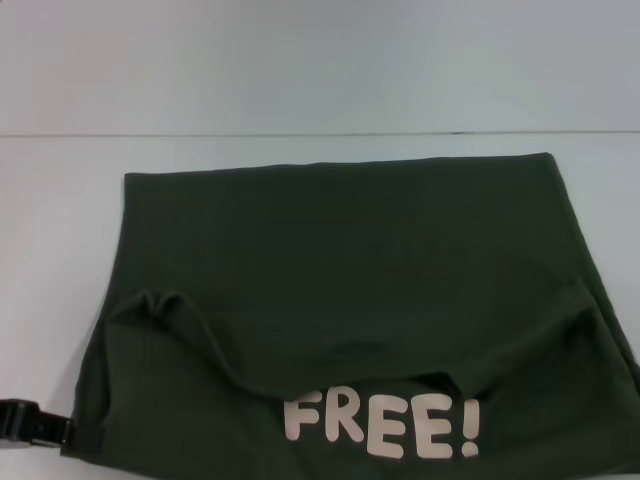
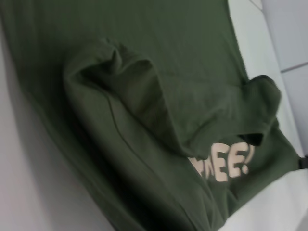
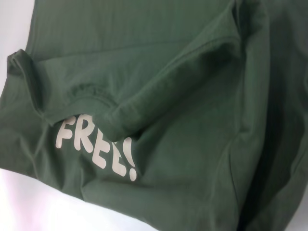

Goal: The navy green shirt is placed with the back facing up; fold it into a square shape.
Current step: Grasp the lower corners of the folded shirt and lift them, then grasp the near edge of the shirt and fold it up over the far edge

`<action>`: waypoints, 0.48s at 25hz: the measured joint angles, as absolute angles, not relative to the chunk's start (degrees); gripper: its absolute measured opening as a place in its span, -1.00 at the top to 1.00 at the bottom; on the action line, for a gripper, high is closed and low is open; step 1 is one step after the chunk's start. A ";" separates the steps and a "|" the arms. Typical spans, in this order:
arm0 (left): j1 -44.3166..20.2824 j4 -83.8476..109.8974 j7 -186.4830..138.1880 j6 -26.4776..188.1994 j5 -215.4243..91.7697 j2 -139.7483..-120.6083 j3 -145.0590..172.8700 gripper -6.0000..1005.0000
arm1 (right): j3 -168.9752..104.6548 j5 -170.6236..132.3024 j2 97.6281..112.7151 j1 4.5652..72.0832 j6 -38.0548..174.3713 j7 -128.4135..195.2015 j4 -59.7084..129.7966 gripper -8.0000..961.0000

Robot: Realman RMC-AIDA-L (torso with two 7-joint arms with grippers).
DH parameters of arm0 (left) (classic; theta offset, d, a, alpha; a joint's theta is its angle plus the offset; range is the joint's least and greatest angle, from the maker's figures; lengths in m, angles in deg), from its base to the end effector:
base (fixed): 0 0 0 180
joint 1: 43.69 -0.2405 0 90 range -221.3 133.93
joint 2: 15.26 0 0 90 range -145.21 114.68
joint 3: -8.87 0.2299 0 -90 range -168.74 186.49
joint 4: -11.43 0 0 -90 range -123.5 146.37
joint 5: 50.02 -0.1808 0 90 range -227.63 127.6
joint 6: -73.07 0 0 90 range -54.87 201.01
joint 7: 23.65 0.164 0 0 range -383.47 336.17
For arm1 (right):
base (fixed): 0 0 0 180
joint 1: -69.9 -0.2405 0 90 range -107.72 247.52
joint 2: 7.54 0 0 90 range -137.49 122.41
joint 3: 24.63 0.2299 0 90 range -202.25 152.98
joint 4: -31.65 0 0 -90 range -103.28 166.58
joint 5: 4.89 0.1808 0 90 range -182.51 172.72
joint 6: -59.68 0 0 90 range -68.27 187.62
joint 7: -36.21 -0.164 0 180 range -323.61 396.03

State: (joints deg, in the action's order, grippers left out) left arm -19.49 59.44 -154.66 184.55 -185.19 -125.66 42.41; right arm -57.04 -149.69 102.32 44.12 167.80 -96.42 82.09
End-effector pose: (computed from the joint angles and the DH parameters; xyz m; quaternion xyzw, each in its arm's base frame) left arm -0.2794 0.2344 0.0620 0.7804 0.6184 0.0919 0.0109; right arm 0.3006 0.2407 0.0707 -0.7683 0.6383 0.0176 0.0446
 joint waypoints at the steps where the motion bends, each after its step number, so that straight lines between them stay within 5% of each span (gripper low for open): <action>1: -19.54 59.45 -154.29 185.22 -185.16 -125.63 42.12 0.90 | -56.72 -149.52 102.33 44.15 167.90 -96.06 81.90 0.93; 12: -9.43 56.92 -160.49 172.00 -184.58 -124.28 31.87 0.88 | -46.10 -135.84 100.61 38.29 158.60 -97.55 79.22 0.92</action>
State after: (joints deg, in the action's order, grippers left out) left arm -9.43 56.92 -160.49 172.00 -184.58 -124.28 31.87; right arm -46.10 -135.84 100.61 38.29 158.60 -97.55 79.22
